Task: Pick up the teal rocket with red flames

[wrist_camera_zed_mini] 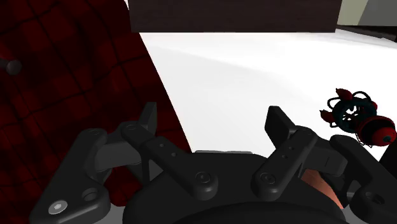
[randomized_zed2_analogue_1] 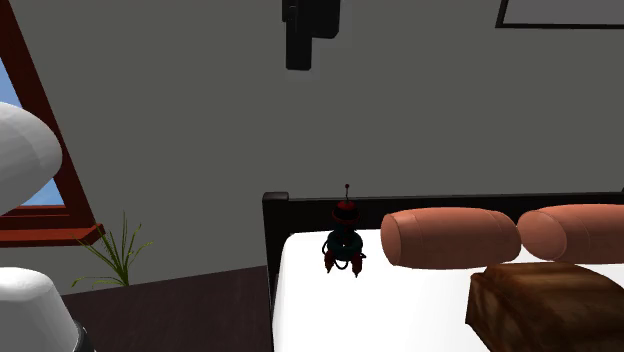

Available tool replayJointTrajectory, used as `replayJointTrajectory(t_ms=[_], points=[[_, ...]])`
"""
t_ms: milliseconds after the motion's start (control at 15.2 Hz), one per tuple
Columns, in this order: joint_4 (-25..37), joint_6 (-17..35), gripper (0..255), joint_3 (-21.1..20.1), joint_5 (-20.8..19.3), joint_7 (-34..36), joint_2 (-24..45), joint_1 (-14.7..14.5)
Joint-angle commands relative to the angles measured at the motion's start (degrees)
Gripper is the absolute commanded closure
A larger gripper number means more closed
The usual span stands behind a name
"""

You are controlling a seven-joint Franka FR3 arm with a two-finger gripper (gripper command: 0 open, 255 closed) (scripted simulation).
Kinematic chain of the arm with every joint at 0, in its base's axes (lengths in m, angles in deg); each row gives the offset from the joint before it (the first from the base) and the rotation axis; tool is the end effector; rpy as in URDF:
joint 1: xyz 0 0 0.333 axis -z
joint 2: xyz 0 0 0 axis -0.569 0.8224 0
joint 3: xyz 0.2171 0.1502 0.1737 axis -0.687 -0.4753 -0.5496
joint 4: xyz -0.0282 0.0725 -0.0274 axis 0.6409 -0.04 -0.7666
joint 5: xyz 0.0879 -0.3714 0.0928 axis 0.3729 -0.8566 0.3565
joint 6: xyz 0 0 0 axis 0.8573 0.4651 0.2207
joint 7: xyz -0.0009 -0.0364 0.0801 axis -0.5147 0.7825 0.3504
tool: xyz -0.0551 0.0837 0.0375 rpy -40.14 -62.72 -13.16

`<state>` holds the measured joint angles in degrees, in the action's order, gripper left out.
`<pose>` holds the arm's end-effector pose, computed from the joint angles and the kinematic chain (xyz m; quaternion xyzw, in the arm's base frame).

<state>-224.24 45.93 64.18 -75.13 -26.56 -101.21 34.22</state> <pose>0.3048 0.0064 0.5714 0.9966 -0.0288 -0.0290 0.0719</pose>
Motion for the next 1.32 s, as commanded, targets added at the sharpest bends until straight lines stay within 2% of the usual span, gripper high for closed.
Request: replayJointTrajectory(t_ms=[0,660,1254], points=[[0.00,0.00,0,0.00,0.00,0.00,0.00,0.00],[-6.75,16.60,0,-8.04,6.61,9.45,7.45,-4.13],[-6.39,32.21,0,-16.04,9.00,18.14,20.73,-6.43]])
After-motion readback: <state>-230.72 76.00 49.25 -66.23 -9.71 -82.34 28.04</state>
